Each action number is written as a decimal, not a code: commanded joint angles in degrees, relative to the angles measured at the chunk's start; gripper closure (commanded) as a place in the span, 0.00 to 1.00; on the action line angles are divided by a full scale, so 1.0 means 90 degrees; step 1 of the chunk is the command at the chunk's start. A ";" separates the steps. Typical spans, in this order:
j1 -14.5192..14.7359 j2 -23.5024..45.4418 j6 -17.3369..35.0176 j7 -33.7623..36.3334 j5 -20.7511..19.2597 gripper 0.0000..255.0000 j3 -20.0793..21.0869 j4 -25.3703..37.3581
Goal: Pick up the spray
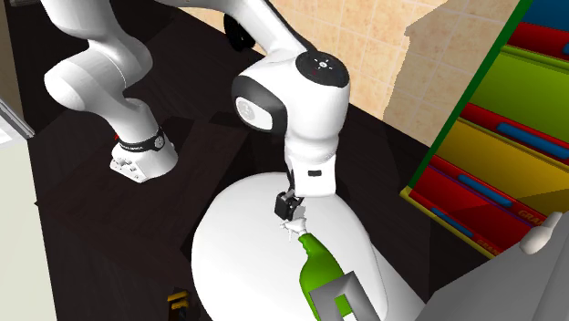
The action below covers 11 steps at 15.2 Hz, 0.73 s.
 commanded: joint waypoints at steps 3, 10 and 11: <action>-0.0108 0.0965 0.0236 0.0117 0.0209 0.00 -0.0023 0.0577; -0.0229 0.1797 0.0543 0.0121 0.0388 0.00 0.0006 0.1012; -0.0236 0.1863 0.0604 0.0110 0.0403 0.00 0.0016 0.1016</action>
